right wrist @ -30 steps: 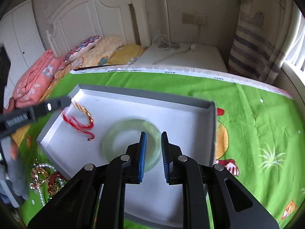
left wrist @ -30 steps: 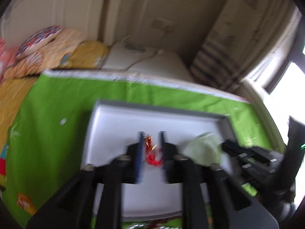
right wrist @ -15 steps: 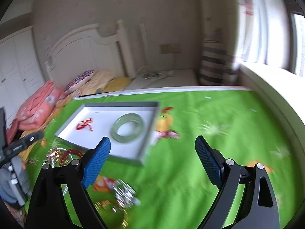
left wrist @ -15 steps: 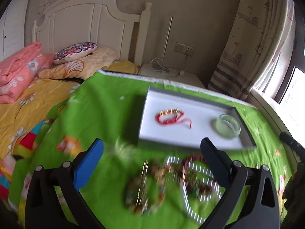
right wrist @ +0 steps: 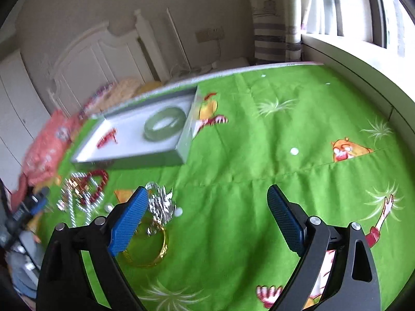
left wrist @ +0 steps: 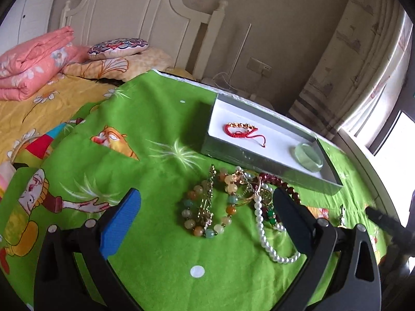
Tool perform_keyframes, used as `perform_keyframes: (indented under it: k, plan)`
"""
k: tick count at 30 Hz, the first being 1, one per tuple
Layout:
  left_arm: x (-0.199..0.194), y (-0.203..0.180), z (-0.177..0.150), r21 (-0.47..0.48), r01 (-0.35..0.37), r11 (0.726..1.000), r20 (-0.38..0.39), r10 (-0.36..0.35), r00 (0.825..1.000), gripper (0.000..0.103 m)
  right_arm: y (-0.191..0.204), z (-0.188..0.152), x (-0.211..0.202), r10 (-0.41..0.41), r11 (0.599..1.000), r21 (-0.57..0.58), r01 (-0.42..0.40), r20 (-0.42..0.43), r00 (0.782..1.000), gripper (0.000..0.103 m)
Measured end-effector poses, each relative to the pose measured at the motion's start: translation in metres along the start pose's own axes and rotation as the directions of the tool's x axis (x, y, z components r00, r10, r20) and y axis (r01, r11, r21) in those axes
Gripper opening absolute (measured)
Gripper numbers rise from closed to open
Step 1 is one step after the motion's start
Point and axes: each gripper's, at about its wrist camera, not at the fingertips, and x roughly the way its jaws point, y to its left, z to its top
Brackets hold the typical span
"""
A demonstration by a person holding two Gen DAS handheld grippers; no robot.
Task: Organize jewelry
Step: 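Move both tools back over the remaining jewelry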
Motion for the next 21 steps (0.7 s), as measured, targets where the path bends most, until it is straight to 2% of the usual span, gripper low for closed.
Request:
perform_keyframes:
  k: [3,7,12,17,21]
  plan:
    - [0.002,0.001,0.002,-0.015,0.009,1.000,-0.004,-0.009,1.000,0.101,0.013,-0.003,0.002,0.021,0.999,-0.033,-0.022,-0.020,1.000,0.089]
    - [0.004,0.000,0.002,-0.014,0.011,1.000,-0.010,-0.011,1.000,0.101,0.034,-0.007,0.011,-0.023,0.993,-0.118,0.019,-0.041,0.999,0.089]
    - [0.002,-0.006,0.002,0.007,0.017,1.000,-0.004,-0.017,1.000,0.101,0.044,-0.003,0.022,-0.007,0.991,-0.130,-0.004,-0.080,0.997,0.089]
    - [-0.003,-0.007,0.001,0.013,0.045,0.999,0.017,-0.045,0.999,0.101,0.054,0.000,0.037,-0.024,0.987,-0.158,0.003,-0.130,0.991,0.089]
    - [-0.003,-0.007,0.001,0.017,0.044,0.999,0.016,-0.044,0.999,0.101,0.058,0.001,0.040,-0.011,0.985,-0.174,-0.014,-0.139,0.990,0.089]
